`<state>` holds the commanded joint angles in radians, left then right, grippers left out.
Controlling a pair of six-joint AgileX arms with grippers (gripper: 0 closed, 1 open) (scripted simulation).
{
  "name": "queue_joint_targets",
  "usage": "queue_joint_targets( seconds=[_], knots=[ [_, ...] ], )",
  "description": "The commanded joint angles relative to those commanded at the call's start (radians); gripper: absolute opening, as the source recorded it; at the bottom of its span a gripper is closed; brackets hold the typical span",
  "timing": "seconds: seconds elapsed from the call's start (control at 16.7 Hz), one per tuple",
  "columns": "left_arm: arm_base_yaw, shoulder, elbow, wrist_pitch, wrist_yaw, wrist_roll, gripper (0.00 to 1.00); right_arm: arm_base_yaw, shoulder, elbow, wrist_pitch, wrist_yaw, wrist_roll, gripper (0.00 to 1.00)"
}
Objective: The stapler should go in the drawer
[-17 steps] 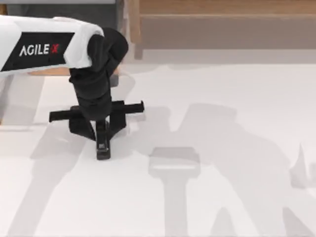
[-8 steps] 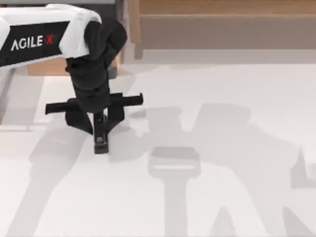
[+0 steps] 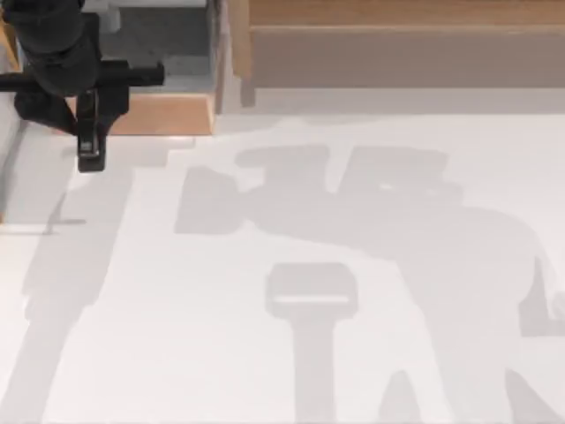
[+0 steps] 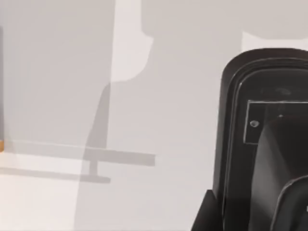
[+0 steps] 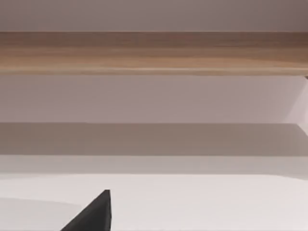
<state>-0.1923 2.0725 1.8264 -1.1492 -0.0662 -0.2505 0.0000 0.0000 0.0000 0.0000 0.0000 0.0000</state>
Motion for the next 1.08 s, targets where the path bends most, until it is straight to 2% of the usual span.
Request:
queue_joint_targets(
  seconds=[0.3,0.66,0.84,1.08],
  knots=[
    [0.232,0.055,0.279,-0.112,-0.023,0.255,0.00,0.000,0.000,0.000,0.000,0.000,0.000,1.00],
    [0.458,0.302,0.560,-0.199,0.035,0.479,0.00,0.000,0.000,0.000,0.000,0.000,0.000,1.00],
    [0.516,0.456,0.659,-0.247,0.060,0.552,0.00,0.000,0.000,0.000,0.000,0.000,0.000,1.00],
    [0.523,0.574,0.727,-0.315,0.071,0.611,0.00,0.000,0.000,0.000,0.000,0.000,0.000,1.00]
  ],
)
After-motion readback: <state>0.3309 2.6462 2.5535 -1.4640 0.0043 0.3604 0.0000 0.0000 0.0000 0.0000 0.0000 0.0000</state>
